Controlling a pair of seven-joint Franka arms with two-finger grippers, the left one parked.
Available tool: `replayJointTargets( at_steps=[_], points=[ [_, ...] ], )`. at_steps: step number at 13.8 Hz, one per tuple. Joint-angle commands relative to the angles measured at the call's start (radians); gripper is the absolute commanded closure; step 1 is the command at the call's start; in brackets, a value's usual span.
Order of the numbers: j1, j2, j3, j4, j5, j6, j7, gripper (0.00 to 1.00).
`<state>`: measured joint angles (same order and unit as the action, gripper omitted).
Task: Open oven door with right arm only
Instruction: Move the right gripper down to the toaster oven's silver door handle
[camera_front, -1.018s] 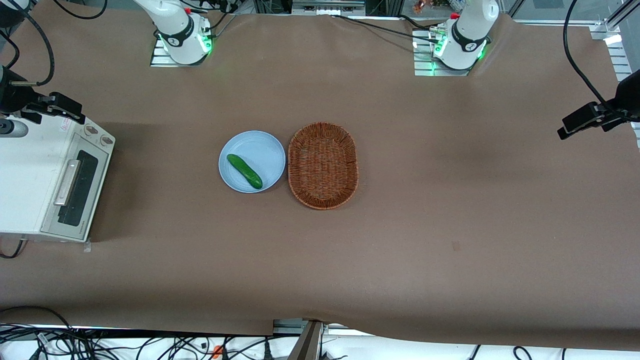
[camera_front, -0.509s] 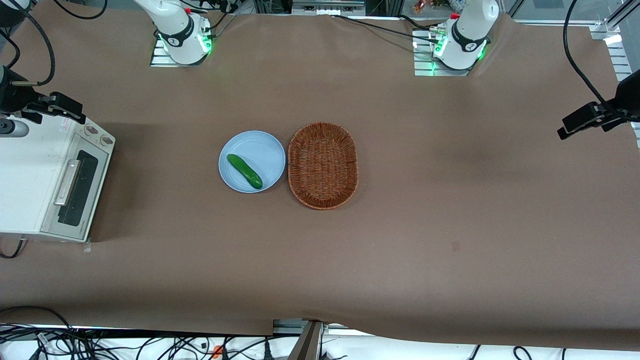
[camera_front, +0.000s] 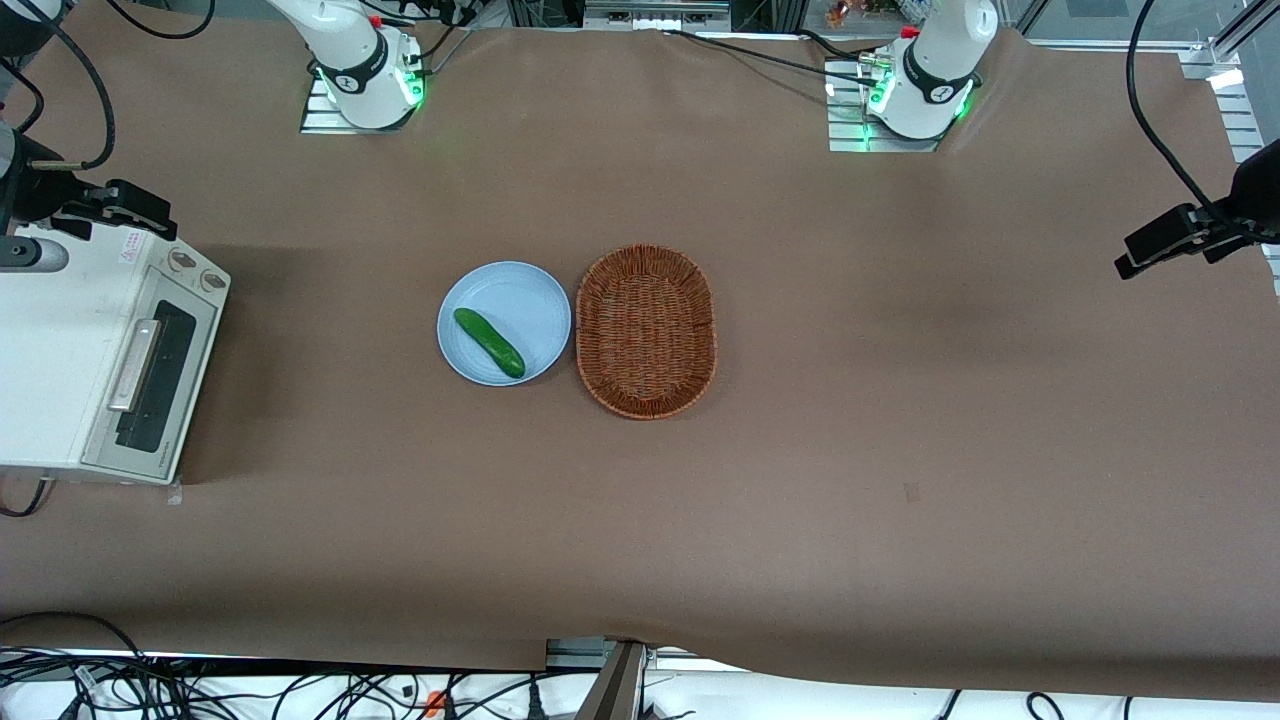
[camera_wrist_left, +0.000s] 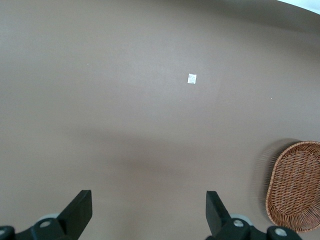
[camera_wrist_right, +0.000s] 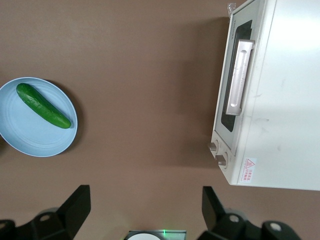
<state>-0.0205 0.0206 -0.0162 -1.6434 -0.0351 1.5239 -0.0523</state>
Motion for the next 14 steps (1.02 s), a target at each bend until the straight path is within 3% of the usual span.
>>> replayJointTargets(
  at_steps=[1,2,6,11,14],
  points=[
    [-0.007,0.082,-0.005,0.036,0.017,-0.021,-0.011,0.74],
    [-0.010,0.082,-0.007,0.040,0.015,-0.027,-0.033,1.00],
    [-0.003,0.082,-0.004,0.042,-0.024,-0.027,-0.046,1.00],
    [0.086,0.192,0.004,0.027,-0.349,0.065,0.112,1.00],
    [0.117,0.266,0.004,-0.080,-0.595,0.207,0.302,1.00]
  ],
)
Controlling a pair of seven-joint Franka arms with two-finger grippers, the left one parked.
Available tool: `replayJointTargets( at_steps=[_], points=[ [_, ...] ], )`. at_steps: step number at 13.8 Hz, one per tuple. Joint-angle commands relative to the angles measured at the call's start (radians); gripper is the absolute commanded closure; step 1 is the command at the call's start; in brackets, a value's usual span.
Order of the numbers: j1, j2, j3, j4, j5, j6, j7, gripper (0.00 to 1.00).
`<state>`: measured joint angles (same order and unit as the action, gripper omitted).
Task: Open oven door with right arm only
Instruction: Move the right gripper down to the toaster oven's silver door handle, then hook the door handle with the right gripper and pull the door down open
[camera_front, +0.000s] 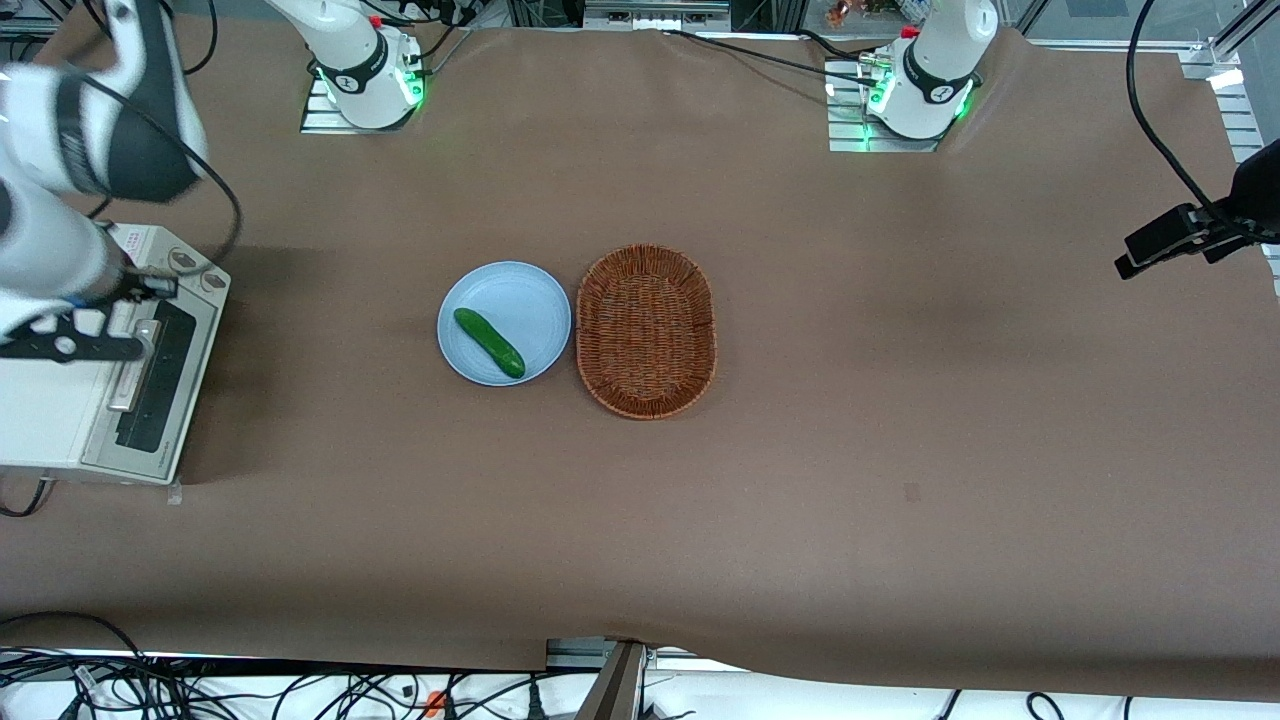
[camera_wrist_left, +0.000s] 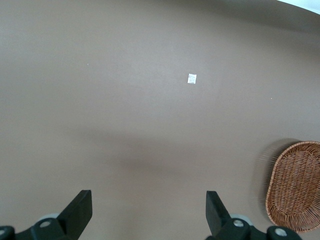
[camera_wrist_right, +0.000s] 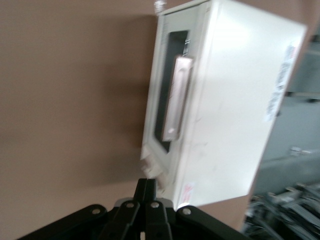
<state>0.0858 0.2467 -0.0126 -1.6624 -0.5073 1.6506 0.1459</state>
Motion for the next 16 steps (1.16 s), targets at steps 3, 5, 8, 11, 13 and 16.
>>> replayJointTargets(
  at_steps=[3,5,8,11,13,16],
  points=[
    [0.006,0.081,-0.007,-0.152,-0.319,0.215,0.231,1.00],
    [0.002,0.112,-0.012,-0.145,-0.391,0.216,0.251,1.00],
    [-0.001,0.149,-0.049,-0.143,-0.431,0.270,0.271,1.00],
    [-0.009,0.180,-0.082,-0.143,-0.430,0.350,0.277,1.00],
    [-0.006,0.180,-0.082,-0.143,-0.430,0.345,0.307,1.00],
    [-0.004,0.180,-0.082,-0.143,-0.427,0.344,0.307,1.00]
  ],
)
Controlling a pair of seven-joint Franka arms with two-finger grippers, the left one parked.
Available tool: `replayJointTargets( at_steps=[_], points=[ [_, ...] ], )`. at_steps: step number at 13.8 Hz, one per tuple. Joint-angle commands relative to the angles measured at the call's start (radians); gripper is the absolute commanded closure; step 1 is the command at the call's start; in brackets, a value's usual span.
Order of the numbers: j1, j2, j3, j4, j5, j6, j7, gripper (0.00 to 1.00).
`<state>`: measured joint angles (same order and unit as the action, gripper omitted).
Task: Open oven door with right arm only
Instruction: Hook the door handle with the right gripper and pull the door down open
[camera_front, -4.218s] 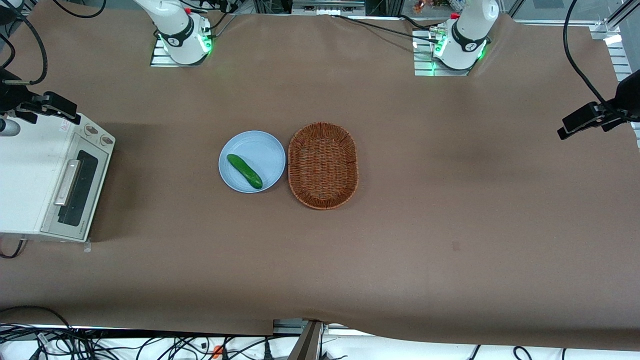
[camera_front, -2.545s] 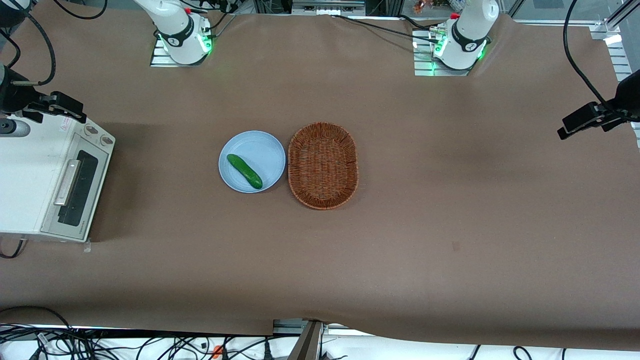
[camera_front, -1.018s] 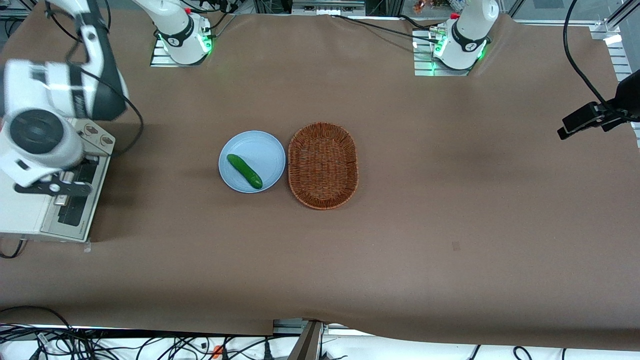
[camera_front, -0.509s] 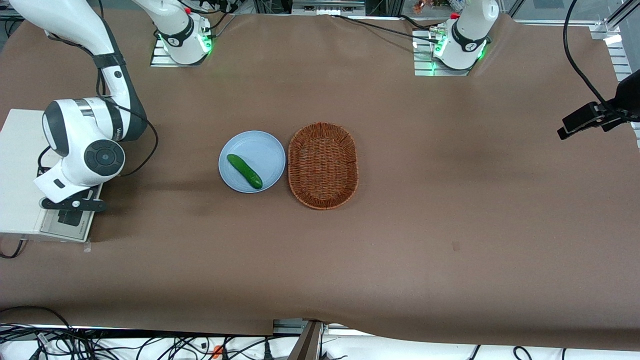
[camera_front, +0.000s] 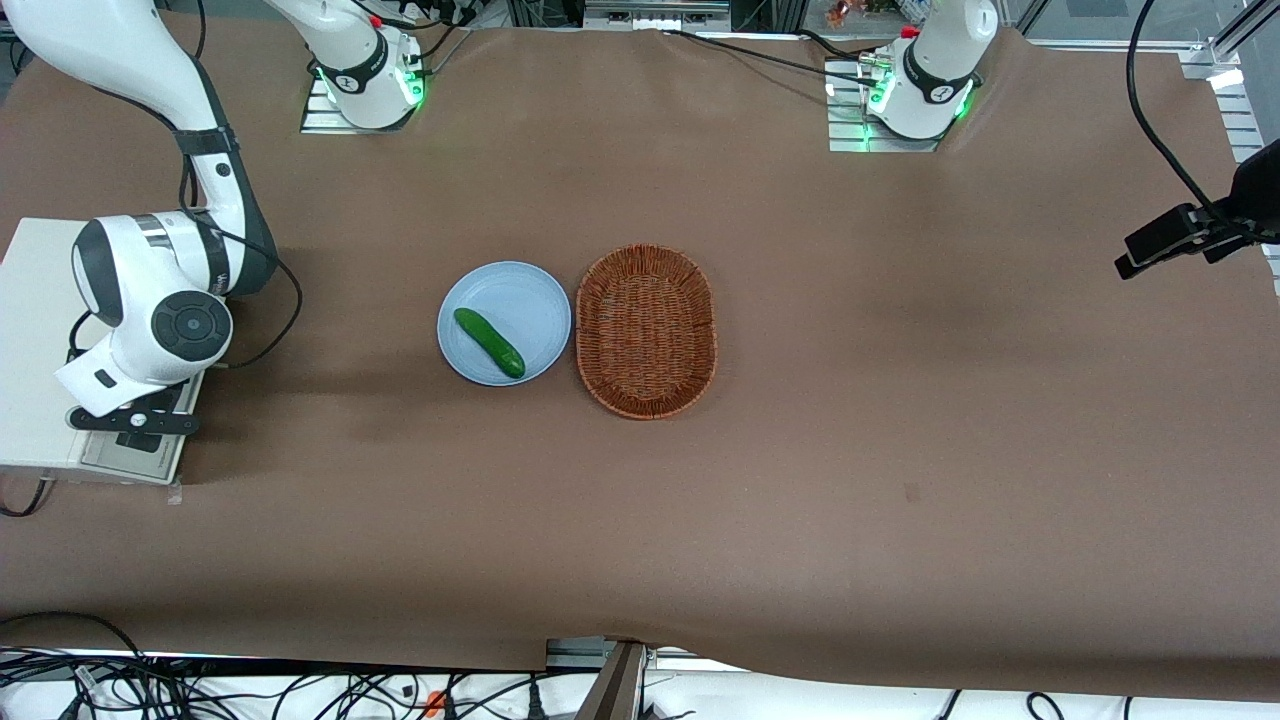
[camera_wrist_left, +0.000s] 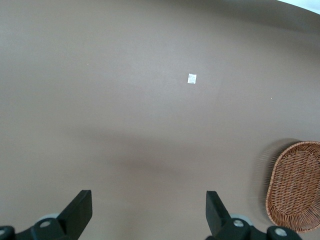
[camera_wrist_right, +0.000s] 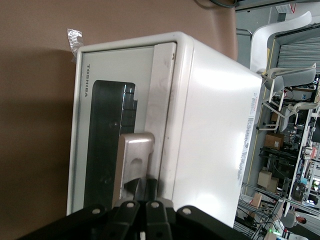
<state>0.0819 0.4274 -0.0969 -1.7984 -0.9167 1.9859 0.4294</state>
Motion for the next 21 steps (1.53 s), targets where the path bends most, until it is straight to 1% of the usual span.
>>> replayJointTargets(
  at_steps=[1,9,11,15,21],
  points=[
    [-0.001,-0.001,0.002,-0.007,-0.014,0.007,0.023,1.00],
    [0.010,0.008,0.011,-0.012,-0.004,0.007,0.063,1.00],
    [0.012,0.027,0.013,-0.012,0.025,0.016,0.086,1.00],
    [0.094,0.065,0.013,-0.010,0.032,0.010,0.225,1.00],
    [0.093,0.129,0.011,-0.006,0.032,0.091,0.244,1.00]
  ],
)
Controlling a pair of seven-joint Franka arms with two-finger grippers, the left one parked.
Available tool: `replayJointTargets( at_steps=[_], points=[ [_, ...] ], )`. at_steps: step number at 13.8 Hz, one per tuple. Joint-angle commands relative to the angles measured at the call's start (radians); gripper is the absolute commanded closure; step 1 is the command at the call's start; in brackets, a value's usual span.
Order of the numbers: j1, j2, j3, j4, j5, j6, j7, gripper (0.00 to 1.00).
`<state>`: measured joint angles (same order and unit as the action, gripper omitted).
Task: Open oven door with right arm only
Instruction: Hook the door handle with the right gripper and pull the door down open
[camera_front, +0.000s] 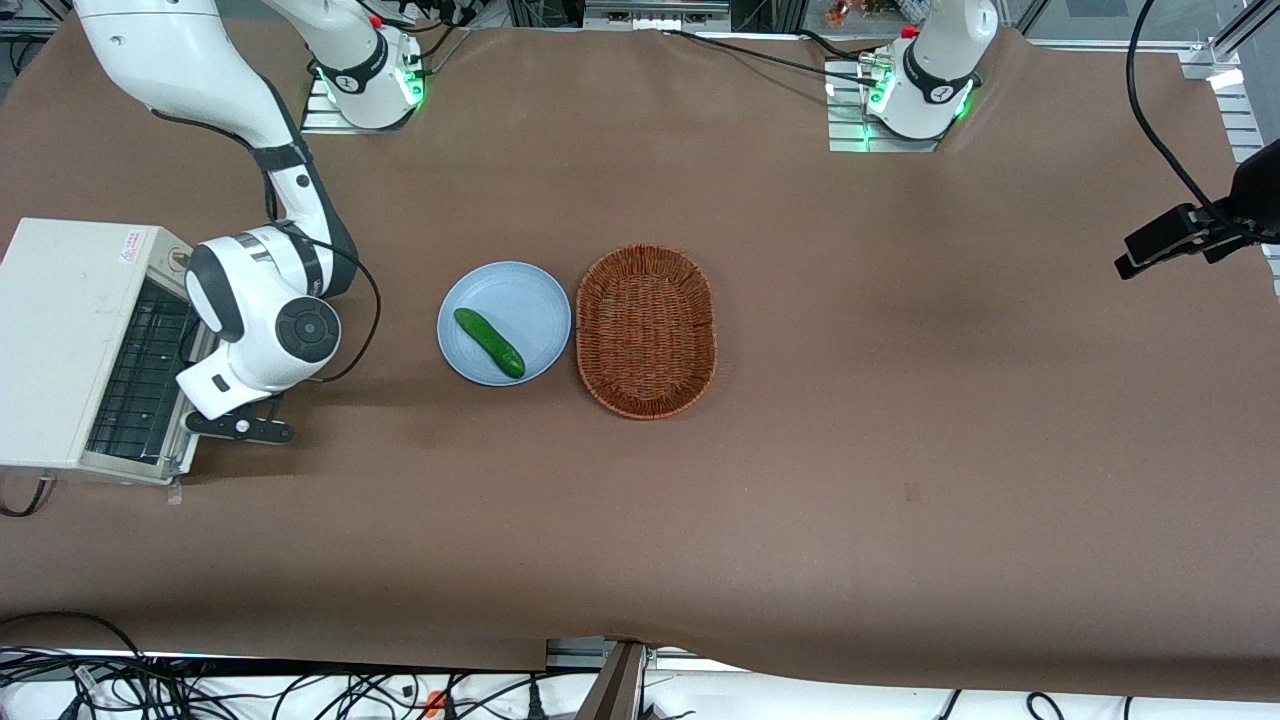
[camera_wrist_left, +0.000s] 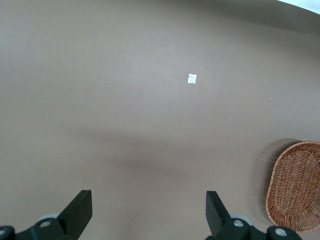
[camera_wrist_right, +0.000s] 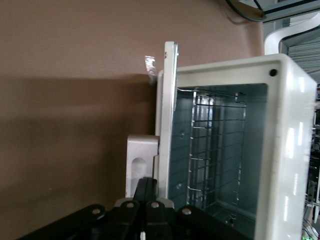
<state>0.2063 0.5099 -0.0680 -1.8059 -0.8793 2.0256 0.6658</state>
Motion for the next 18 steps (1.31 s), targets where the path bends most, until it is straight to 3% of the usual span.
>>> replayJointTargets(
  at_steps=[1,9,11,12,18],
  points=[
    [-0.033,0.056,-0.018,0.002,-0.006,0.071,0.006,1.00],
    [-0.062,0.131,-0.019,0.000,-0.006,0.196,0.005,1.00],
    [-0.065,0.136,-0.018,0.000,0.020,0.205,0.005,1.00],
    [-0.065,0.136,-0.018,0.000,0.055,0.219,-0.001,1.00],
    [-0.061,0.121,0.030,0.003,0.412,0.232,-0.136,1.00]
  ],
)
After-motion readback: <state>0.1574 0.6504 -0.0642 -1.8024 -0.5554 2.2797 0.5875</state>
